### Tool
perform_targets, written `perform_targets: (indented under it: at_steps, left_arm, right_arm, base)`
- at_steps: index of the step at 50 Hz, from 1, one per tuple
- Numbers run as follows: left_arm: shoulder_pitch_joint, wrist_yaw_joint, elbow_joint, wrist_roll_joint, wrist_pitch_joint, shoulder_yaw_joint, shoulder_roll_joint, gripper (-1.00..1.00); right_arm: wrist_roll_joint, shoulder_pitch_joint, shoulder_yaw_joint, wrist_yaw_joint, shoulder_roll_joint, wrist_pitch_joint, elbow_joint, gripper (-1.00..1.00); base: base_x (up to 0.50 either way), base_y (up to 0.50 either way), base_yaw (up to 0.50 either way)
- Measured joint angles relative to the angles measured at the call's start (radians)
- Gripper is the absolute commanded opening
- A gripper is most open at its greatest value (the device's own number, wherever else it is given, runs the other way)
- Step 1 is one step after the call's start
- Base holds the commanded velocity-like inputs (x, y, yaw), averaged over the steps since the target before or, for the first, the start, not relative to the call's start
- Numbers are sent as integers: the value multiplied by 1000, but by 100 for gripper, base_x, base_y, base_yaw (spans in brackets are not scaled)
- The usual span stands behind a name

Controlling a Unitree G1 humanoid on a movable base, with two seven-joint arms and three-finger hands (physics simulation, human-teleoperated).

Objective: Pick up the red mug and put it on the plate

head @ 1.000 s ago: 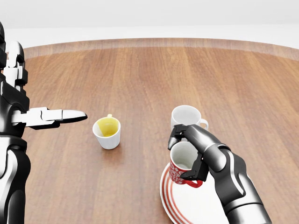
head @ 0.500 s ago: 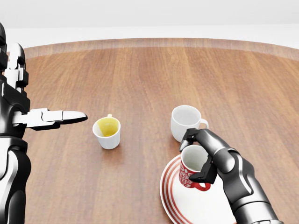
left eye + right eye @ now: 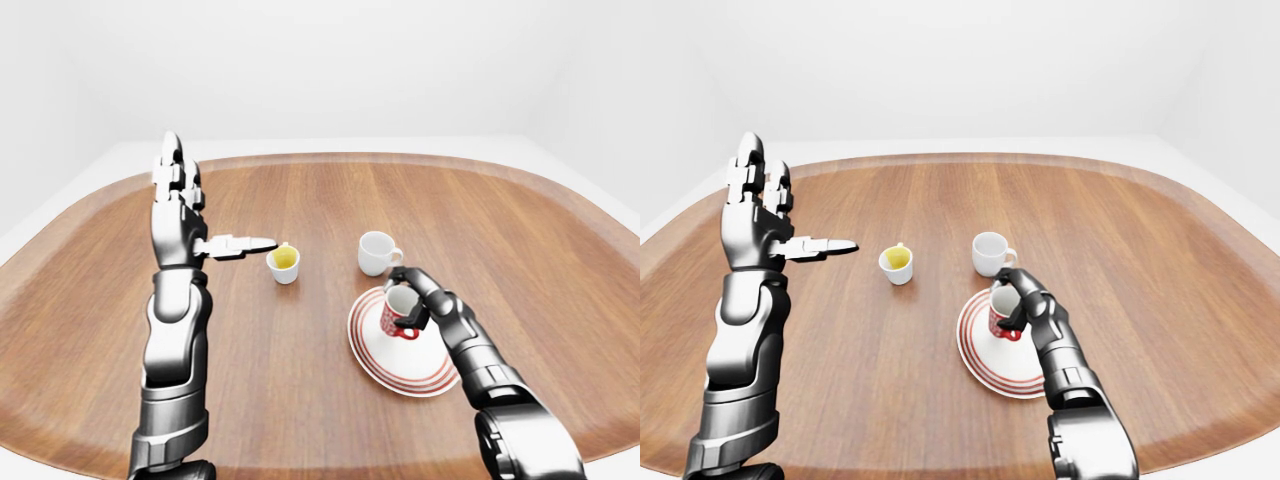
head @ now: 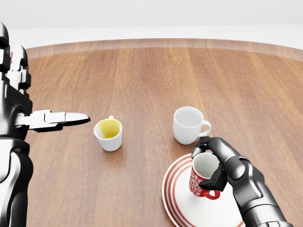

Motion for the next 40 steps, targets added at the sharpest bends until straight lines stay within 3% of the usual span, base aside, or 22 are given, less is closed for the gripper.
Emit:
perform_targets:
  at_steps: [40]
  left_arm:
    - [13,-1,4,-2,0,2,-2,100]
  right_arm:
    - [-4,-2,5,-57,-15,0,85,-100]
  base:
    - [0,0,0]
